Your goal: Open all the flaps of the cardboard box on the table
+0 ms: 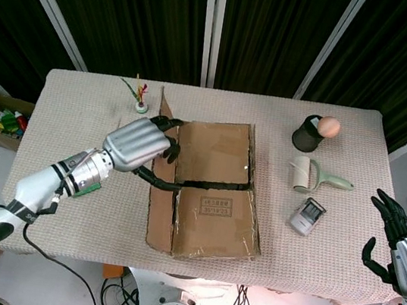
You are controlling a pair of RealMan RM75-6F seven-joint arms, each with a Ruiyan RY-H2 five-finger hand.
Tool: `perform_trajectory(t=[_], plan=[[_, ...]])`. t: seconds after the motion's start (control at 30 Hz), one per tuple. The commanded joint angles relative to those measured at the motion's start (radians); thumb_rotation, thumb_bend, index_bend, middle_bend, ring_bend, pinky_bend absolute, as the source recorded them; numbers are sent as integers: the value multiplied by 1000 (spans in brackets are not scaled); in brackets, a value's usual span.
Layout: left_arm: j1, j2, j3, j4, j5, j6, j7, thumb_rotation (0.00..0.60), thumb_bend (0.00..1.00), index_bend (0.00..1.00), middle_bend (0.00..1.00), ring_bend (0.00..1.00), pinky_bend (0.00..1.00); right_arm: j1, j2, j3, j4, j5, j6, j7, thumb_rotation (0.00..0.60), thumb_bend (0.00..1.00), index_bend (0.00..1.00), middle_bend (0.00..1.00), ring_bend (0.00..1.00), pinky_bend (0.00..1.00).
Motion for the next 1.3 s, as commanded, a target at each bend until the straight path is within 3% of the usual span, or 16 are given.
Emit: perform_trajectory(t=[0.03,0.3,0.6,0.8,1.0,1.3], plan=[[54,71,10,-22,15,-29,-58,0,0,482,471,71,164,8,-5,-2,-6,0,-15,-12,571,782,0,16,0,0],[143,139,30,4,59,-42,-150,0,0,461,470,80,165,21,-8,-3,-28,-4,-38,-52,570,779,0,21,0,0],[185,112,13,15,138,-11,-208,0,0,351,343,80,168,30,-8,-2,-50,-4,-53,-95,571,779,0,20,0,0],[201,14,17,17,133,6,-264,0,0,290,289,80,167,27,2,6,-68,1,-44,-126,571,778,0,19,0,0],[145,-116,-7,33,101,-65,-368,0,0,271,281,80,167,25,2,7,-67,15,-47,-120,570,779,0,19,0,0],[26,-289,22,128,48,-87,-204,0,0,268,278,80,167,13,11,10,-54,27,-29,-105,570,779,0,19,0,0]])
